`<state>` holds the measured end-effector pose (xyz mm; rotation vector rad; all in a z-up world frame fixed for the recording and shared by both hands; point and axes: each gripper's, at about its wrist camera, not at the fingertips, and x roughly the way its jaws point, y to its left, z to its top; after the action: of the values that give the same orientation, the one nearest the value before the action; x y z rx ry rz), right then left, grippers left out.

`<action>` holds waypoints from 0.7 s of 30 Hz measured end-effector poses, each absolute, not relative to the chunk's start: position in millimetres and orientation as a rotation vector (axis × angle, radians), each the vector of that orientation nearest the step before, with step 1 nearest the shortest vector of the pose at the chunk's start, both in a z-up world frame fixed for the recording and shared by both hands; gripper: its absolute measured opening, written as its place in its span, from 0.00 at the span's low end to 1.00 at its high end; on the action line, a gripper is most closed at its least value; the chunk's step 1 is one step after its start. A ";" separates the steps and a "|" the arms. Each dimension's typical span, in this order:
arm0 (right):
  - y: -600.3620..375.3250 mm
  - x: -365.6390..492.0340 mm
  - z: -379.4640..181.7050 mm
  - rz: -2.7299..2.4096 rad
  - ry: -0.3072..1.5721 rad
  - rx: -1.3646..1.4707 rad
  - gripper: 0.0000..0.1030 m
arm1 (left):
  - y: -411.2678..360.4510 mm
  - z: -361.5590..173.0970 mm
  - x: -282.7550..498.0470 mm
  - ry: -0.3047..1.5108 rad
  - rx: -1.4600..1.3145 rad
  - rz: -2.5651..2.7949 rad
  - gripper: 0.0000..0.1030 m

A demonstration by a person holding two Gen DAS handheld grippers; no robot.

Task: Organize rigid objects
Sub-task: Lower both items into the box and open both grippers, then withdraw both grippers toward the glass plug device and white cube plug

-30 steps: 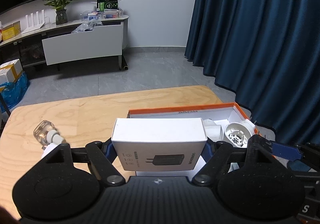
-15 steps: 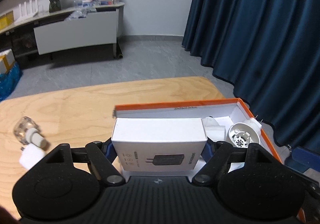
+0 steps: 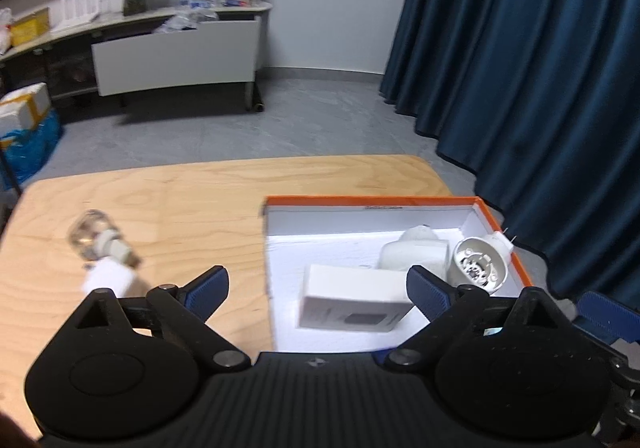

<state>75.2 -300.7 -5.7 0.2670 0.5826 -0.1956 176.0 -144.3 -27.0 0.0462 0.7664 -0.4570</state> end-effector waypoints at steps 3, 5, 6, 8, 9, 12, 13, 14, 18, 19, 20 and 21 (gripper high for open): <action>-288.6 76.4 -1.8 -0.165 0.581 0.253 0.75 | -132.3 -18.0 168.6 0.749 0.048 -0.416 0.97; -282.2 78.5 -0.2 -0.148 0.586 0.248 0.76 | -123.7 -13.6 165.2 0.745 0.052 -0.388 0.97; -279.4 79.5 0.4 -0.140 0.588 0.248 0.76 | -120.2 -11.8 163.8 0.744 0.056 -0.378 0.97; -274.0 81.4 1.2 -0.128 0.592 0.249 0.76 | -114.7 -8.6 161.4 0.736 0.063 -0.361 0.97; -271.7 82.3 1.6 -0.122 0.595 0.251 0.76 | -111.6 -7.5 159.6 0.731 0.064 -0.352 0.97; -264.5 84.5 3.2 -0.105 0.601 0.252 0.76 | -101.0 -4.4 155.4 0.721 0.060 -0.332 0.97; -262.1 85.2 3.8 -0.100 0.604 0.251 0.76 | -97.0 -3.7 153.8 0.719 0.055 -0.327 0.97; -259.0 85.5 4.2 -0.095 0.605 0.250 0.76 | -93.5 -3.4 153.2 0.718 0.049 -0.320 0.97; -248.4 89.9 6.3 -0.072 0.613 0.239 0.76 | -81.2 -4.1 149.4 0.716 0.038 -0.301 0.97; -245.4 90.7 6.9 -0.066 0.614 0.236 0.77 | -78.1 -4.0 148.9 0.716 0.034 -0.297 0.97; -244.2 90.8 7.0 -0.061 0.616 0.235 0.77 | -74.9 -4.4 148.6 0.717 0.029 -0.292 0.97; -241.7 91.0 7.3 -0.056 0.617 0.233 0.77 | -70.6 -4.2 146.8 0.717 0.024 -0.287 0.97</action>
<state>91.0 -241.7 7.3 0.2326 0.6171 -0.0563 146.8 -70.6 -4.2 0.0242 0.7174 -0.2874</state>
